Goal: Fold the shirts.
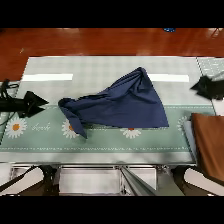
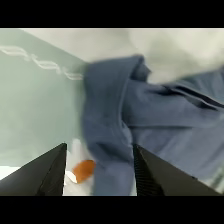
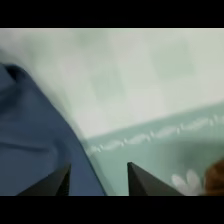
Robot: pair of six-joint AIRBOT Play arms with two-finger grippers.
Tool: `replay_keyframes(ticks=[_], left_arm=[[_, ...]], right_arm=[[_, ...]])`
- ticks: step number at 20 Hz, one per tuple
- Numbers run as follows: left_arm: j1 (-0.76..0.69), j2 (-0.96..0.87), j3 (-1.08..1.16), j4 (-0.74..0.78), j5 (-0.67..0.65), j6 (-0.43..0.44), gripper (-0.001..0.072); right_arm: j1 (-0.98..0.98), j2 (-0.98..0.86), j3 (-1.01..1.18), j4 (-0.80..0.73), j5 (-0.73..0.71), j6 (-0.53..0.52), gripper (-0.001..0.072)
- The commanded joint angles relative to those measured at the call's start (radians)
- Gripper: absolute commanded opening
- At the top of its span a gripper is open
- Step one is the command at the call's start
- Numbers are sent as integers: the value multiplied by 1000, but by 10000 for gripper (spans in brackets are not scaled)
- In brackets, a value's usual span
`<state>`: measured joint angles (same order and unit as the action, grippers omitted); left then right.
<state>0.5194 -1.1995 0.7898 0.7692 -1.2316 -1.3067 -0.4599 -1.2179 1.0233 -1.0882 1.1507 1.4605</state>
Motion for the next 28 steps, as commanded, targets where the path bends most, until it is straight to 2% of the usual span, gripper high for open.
replay_keyframes(ticks=[1,3,8,11,13,14,16,19,26,28], left_arm=[[-27,-32,-96,-177,-18,117,508],[-92,-79,-96,-160,7,115,508],[-211,-165,-67,-160,154,37,508],[-259,-222,-18,-144,152,-5,508],[-279,-270,31,-81,122,-57,501],[-282,-294,60,-42,88,-68,432],[-281,-323,121,45,15,-57,15],[-281,-319,178,132,-2,-79,21],[-281,-319,212,137,-15,-77,21],[-281,-319,212,137,-15,-77,21]], right_arm=[[-32,158,-313,58,-114,-55,407],[-31,187,-365,61,-106,-66,407],[-31,190,-375,61,-71,-74,407],[-31,190,-375,61,-70,-74,407],[-31,190,-375,60,-69,-74,407],[-31,190,-375,60,-69,-74,407],[-31,190,-375,58,-63,-75,407],[-31,190,-375,57,-55,-75,407],[-31,190,-477,82,35,-76,407],[-31,188,-517,117,32,-113,407]])
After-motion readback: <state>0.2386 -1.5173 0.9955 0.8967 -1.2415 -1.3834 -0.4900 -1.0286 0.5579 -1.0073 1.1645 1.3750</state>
